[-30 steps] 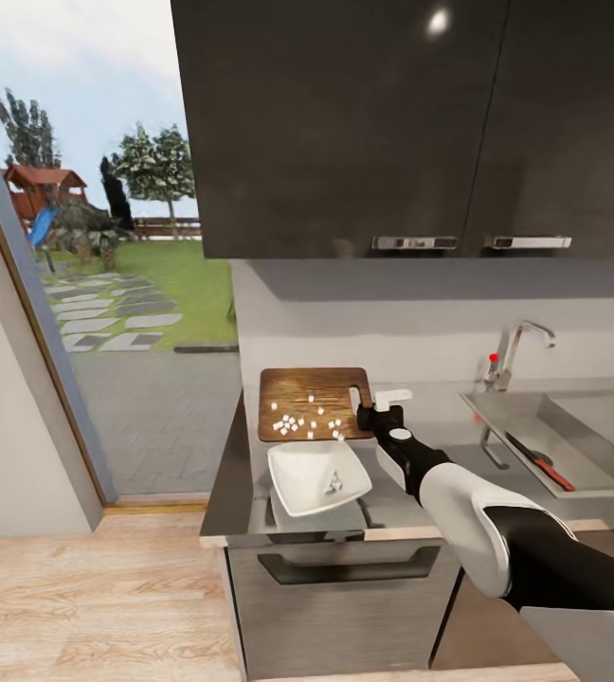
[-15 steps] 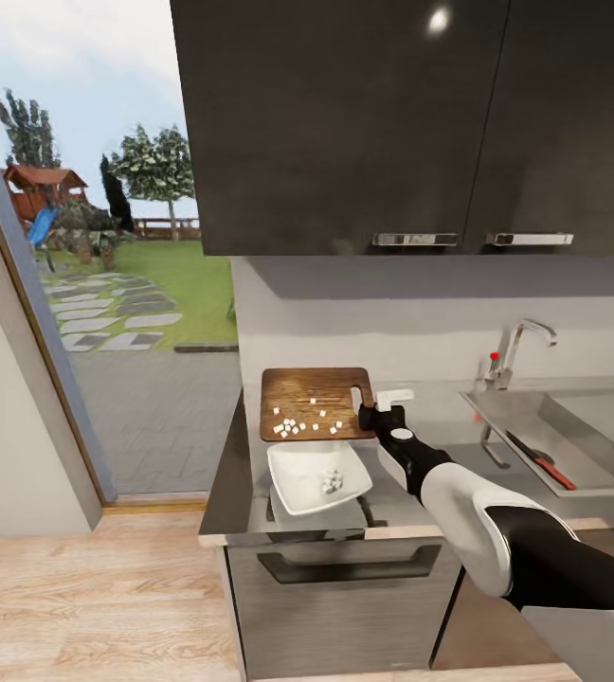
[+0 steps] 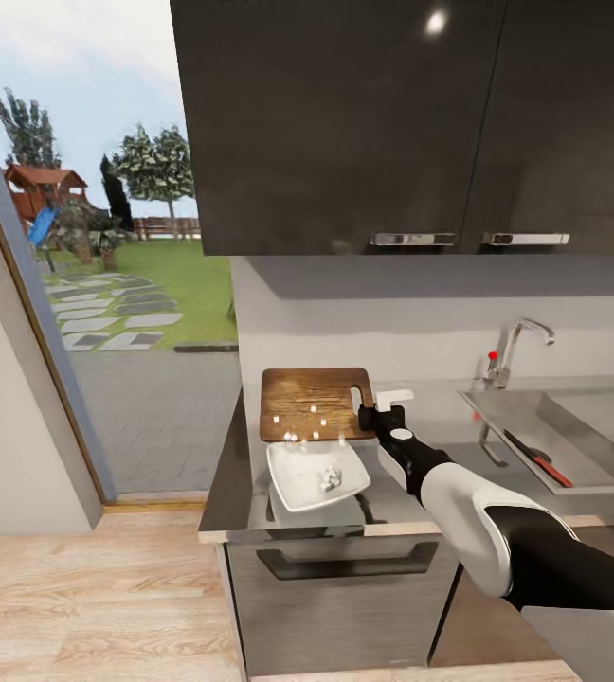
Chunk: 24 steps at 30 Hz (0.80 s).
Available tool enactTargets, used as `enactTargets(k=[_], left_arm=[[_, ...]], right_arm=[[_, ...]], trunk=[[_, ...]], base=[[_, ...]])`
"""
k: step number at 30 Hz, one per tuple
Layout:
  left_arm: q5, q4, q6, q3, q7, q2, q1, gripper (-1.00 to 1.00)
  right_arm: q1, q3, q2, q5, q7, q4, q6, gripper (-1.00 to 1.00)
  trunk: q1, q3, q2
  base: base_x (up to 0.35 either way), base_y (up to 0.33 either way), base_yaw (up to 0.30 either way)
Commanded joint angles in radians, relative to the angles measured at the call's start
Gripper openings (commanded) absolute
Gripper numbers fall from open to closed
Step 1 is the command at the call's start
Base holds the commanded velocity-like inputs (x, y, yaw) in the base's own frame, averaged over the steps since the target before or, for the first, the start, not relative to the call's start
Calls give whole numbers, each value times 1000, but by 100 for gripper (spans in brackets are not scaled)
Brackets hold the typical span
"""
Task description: In the kitchen, take the Vidalia onion out of the sink, dice it on the chopping board with the paring knife, put the diced onion into the bowl on the countertop, then place both the paring knife and the chopping board into the sink.
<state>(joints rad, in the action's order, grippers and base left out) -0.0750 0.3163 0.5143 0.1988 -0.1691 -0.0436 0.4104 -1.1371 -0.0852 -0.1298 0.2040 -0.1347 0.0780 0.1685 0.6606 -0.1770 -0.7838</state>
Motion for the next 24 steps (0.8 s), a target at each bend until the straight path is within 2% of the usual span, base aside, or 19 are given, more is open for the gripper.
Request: enactTargets(k=[1,24], left_arm=[[-8,1,1,8,-6,1,0,100],[-8,1,0,9,-6,1,0,100]], right_arm=[[-1,-10,-1,10,-2,-1,3,-100],[-1,-8,-2,10,-2,-1,3,-100]], trunk=[[0,-1,-1],[0,-1,-1]], base=[[0,-53,0],[0,-39,0]])
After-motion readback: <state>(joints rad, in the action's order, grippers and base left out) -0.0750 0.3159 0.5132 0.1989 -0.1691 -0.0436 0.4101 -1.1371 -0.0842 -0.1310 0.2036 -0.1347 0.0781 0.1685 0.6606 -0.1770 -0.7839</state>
